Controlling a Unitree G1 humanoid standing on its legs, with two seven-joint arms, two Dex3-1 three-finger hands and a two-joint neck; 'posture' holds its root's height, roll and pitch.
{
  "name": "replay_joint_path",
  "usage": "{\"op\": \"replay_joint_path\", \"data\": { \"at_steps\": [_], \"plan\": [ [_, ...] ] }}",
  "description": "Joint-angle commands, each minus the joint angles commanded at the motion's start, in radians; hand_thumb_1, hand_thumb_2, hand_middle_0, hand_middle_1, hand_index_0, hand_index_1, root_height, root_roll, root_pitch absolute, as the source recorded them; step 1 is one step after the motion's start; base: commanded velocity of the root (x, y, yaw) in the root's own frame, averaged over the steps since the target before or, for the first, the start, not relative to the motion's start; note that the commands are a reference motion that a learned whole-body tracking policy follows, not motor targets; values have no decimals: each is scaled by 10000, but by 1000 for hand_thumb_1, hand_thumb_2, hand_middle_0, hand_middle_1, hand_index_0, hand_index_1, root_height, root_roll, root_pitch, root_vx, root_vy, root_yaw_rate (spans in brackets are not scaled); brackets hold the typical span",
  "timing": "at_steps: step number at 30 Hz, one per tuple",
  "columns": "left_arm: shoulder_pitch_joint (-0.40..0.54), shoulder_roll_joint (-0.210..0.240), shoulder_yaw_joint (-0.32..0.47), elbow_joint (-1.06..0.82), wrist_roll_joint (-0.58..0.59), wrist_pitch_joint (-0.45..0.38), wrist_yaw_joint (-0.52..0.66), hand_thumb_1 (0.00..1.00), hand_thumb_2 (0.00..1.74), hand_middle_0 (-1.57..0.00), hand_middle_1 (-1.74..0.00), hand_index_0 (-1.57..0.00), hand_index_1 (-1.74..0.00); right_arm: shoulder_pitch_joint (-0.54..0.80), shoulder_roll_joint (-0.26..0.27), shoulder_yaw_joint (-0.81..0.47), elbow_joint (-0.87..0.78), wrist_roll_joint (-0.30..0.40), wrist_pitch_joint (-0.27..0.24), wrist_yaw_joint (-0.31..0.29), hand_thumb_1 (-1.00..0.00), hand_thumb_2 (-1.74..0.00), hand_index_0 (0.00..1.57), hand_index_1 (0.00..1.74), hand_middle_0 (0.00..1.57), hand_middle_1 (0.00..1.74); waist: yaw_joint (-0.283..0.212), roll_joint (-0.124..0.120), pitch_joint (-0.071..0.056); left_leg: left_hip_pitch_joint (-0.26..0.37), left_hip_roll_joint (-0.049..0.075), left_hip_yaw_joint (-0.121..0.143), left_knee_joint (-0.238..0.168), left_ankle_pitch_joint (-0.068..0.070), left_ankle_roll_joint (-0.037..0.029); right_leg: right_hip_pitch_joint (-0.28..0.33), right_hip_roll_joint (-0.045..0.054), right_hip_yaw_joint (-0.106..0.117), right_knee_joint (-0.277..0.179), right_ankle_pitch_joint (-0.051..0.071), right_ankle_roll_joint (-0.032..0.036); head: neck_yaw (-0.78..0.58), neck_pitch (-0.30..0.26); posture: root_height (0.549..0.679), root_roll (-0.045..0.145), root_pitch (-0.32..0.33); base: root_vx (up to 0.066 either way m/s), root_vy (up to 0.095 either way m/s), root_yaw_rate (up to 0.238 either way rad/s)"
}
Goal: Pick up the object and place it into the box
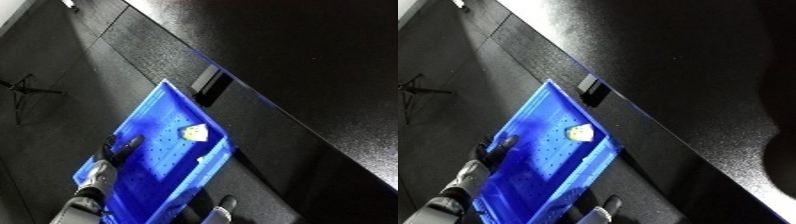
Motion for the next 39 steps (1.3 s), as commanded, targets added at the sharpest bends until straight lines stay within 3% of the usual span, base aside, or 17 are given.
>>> {"op": "replay_joint_path", "data": {
  "at_steps": [3, 8, 17, 24, 28, 33, 39],
  "plan": [
    [-7, -97, -150, -142, 252, -116, -584, 0, 0, 0, 0, 0, 0, -18, 7, 25, -66, 96, -17, -42, 0, 0, 0, 0, 0, 0, -21, 18, 0, 18, -13, 42, 25, -55, 7, -29, 3, 27, -44, 59, 32, 597, 100, 620, 28, 1, -21, -19, -52],
    [132, -439, -608, -435, 352, 523, -2223, 0, 0, 0, 0, 0, 0, -111, -68, -86, -162, 560, 65, 110, 0, 0, 0, 0, 0, 0, -86, 136, 0, 45, -32, 122, 103, -150, 8, -61, 12, 81, -163, 202, 91, 1544, 234, 620, 28, 3, -29, -4, -99],
    [171, -1044, -1398, -434, 791, 1847, -4100, 0, 0, 0, 0, 0, 0, -452, -174, -248, -257, 183, 140, -152, 0, 0, 0, 0, 0, 0, -323, 488, 0, 122, -70, 282, 276, -298, 43, -231, -49, 245, -168, 398, 183, 3554, 637, 620, 30, 2, -24, 29, -119],
    [76, -1486, -1875, -537, 1220, 1717, -4218, 0, 0, 0, 0, 0, 0, -668, -174, -282, -218, -131, 180, -201, 0, 0, 0, 0, 0, 0, -506, 565, 0, 319, 36, 441, 141, -298, 28, -308, -59, 392, -153, 538, 252, 6323, 1031, 623, 25, -1, -17, 11, -134],
    [49, -1754, -2185, -755, 1553, 1514, -4141, 0, 0, 0, 0, 0, 0, -889, -210, -350, -133, -199, 172, -110, 0, 0, 0, 0, 0, 0, -579, 587, 0, 349, 68, 507, 158, -329, 13, -380, -60, 487, -274, 738, 311, 8245, 1013, 624, 24, 1, -24, 1, -95],
    [55, -1999, -2488, -937, 1769, 1292, -3869, 0, 0, 0, 0, 0, 0, -1232, -311, -377, -139, -355, 262, 63, 0, 0, 0, 0, 0, 0, -696, 602, 0, 331, 51, 602, 378, -512, 81, -452, -14, 594, -363, 906, 337, 10024, 827, 622, 23, 1, -21, 20, -159],
    [296, -2214, -2757, -1144, 1840, 1250, -3942, 0, 0, 0, 0, 0, 0, -1378, -381, -400, -179, -702, 295, 131, 0, 0, 0, 0, 0, 0, -838, 679, -7, 369, 119, 740, 664, -769, 216, -515, 32, 700, -123, 848, 303, 11467, 886, 619, 23, -7, -1, 36, -192]
  ]
}}
